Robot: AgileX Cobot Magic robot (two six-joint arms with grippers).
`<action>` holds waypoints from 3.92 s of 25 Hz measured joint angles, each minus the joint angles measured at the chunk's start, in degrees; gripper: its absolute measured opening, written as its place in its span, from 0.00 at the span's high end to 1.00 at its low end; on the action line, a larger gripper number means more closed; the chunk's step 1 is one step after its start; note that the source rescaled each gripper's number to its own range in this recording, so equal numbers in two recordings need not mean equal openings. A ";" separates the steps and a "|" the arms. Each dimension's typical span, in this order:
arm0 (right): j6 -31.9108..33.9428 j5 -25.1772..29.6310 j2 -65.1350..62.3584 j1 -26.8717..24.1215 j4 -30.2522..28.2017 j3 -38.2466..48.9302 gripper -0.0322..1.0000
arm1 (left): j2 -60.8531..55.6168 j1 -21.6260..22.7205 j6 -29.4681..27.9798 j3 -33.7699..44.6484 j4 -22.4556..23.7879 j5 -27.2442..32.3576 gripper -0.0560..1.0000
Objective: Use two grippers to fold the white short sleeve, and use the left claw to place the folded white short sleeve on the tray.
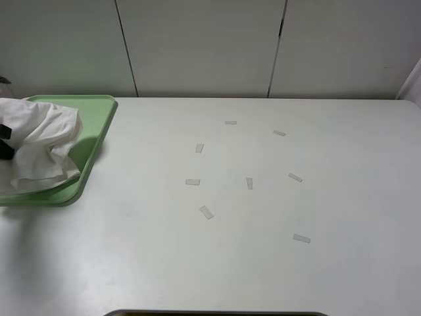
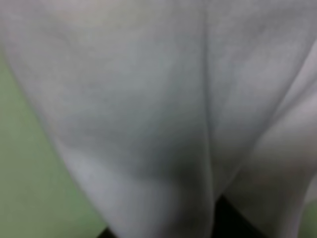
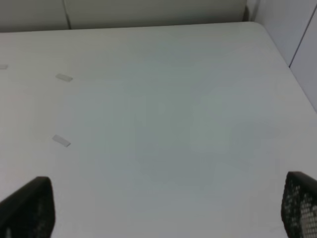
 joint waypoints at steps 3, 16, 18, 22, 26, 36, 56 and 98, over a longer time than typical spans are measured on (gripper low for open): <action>0.00 0.00 0.00 0.00 0.00 0.00 0.00 | 0.00 0.41 0.00 0.00 0.00 0.07 0.81; 0.00 0.00 0.00 0.00 0.00 0.00 0.00 | 0.00 2.40 0.00 -0.31 0.38 -0.53 0.79; 0.00 0.00 0.00 0.00 0.00 0.00 0.00 | 0.00 3.01 0.00 -0.31 0.38 -0.94 0.67; 0.00 0.00 0.00 0.00 0.00 0.00 0.00 | 0.02 3.39 0.00 -0.37 0.38 -3.45 0.23; 0.00 0.00 0.00 0.00 0.00 0.00 0.00 | 0.02 3.46 0.00 -0.37 0.25 -5.32 0.04; 0.00 0.00 0.00 0.00 0.00 0.00 0.00 | -0.04 2.15 -1.63 -0.50 -0.12 -5.96 0.00; 0.00 0.00 0.00 0.00 0.00 0.00 0.00 | -16.03 0.98 -17.61 -1.34 7.98 5.46 0.00; 0.00 0.00 0.00 0.00 0.00 0.00 0.00 | 15.11 -6.24 -18.02 -15.98 16.95 -19.78 0.01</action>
